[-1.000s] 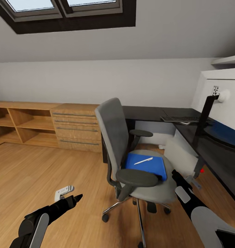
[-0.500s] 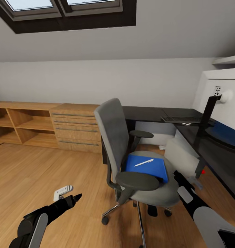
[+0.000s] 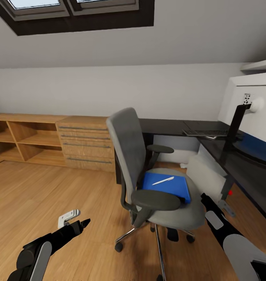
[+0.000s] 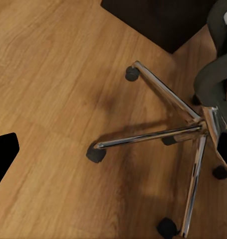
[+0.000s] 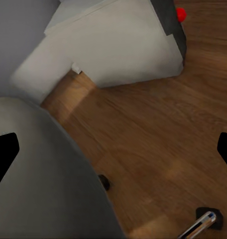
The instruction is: In the bedroom, organize the workspace by keeping the computer under the desk, ensuring the monitor is on the desk, placing the keyboard on the desk next to the monitor, placing the mouse on the desk next to the keyboard, moving the folder from the swivel chair onto the desk next to the mouse, stacking the notebook on top of the folder with the pen on top of the notebook, and positioning the swivel chair next to the desk.
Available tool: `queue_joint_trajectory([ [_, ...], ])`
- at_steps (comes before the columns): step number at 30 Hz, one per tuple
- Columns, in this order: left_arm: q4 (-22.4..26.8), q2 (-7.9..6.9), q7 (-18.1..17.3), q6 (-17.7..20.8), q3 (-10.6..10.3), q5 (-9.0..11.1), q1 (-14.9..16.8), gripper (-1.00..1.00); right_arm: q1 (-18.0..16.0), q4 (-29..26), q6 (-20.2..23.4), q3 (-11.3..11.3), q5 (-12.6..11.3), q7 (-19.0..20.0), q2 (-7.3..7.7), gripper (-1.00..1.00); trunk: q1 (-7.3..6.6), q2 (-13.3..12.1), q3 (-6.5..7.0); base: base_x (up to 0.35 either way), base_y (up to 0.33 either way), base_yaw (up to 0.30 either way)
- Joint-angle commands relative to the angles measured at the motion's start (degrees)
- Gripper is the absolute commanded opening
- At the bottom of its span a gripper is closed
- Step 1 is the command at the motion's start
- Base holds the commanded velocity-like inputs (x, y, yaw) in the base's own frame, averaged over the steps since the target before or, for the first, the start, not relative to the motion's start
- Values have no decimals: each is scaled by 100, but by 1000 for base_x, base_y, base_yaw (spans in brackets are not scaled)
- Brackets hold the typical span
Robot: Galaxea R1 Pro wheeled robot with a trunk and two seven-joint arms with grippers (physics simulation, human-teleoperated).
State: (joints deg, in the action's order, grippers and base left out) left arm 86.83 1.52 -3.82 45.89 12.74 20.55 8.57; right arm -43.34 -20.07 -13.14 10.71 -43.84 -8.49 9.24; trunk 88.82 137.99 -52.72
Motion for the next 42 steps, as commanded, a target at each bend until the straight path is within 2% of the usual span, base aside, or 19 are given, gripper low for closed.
queue_joint_trajectory([
  [1,4,6,-40,34,18,-16,5,100,-2,-5,-23,-14,-61,-3,0,100,21,44,-24,0,0,0],
  [11,4,0,-40,34,18,-16,5,100,-2,-75,-14,-38,-64,103,-1,100,241,445,-204,0,0,0],
  [31,6,-3,-40,36,13,-16,5,100,-1,-94,-55,-60,-55,162,-110,100,241,445,-204,0,0,4],
  [42,8,-3,-40,38,10,-16,3,100,-6,-94,-57,-51,-55,165,-115,100,241,445,-204,0,0,225],
])
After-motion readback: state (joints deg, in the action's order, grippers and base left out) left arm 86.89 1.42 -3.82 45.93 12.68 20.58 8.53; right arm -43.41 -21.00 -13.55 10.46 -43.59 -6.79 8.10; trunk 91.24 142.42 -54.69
